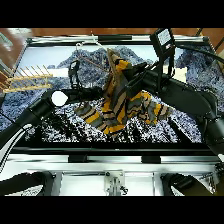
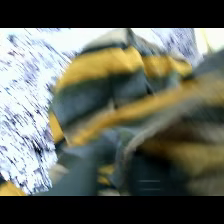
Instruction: Fold the shirts.
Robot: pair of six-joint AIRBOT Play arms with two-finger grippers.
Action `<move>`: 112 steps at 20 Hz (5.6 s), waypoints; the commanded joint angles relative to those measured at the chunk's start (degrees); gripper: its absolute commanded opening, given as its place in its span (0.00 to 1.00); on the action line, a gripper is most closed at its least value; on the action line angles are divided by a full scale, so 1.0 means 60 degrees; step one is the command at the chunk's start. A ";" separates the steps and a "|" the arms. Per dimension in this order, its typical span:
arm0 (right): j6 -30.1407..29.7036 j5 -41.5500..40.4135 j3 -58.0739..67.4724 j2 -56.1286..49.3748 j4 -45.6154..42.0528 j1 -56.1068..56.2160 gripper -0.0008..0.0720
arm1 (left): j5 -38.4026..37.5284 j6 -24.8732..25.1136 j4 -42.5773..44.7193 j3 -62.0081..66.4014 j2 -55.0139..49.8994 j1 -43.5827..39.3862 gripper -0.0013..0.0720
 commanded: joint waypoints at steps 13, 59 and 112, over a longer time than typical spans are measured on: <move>-0.0251 -0.0273 0.0004 0.0437 0.0550 0.0692 0.10 | -0.1647 0.1177 -0.0007 0.2062 0.0423 0.4747 0.10; -0.0423 -0.0200 0.0004 0.0361 0.0667 0.0820 0.33 | 0.1115 0.5155 0.0554 0.3785 0.1082 0.0452 0.10; 1.0116 -0.2040 0.1927 -0.1479 -0.8648 0.4135 0.64 | -0.0415 0.5380 0.1829 0.3836 0.1049 0.0470 0.09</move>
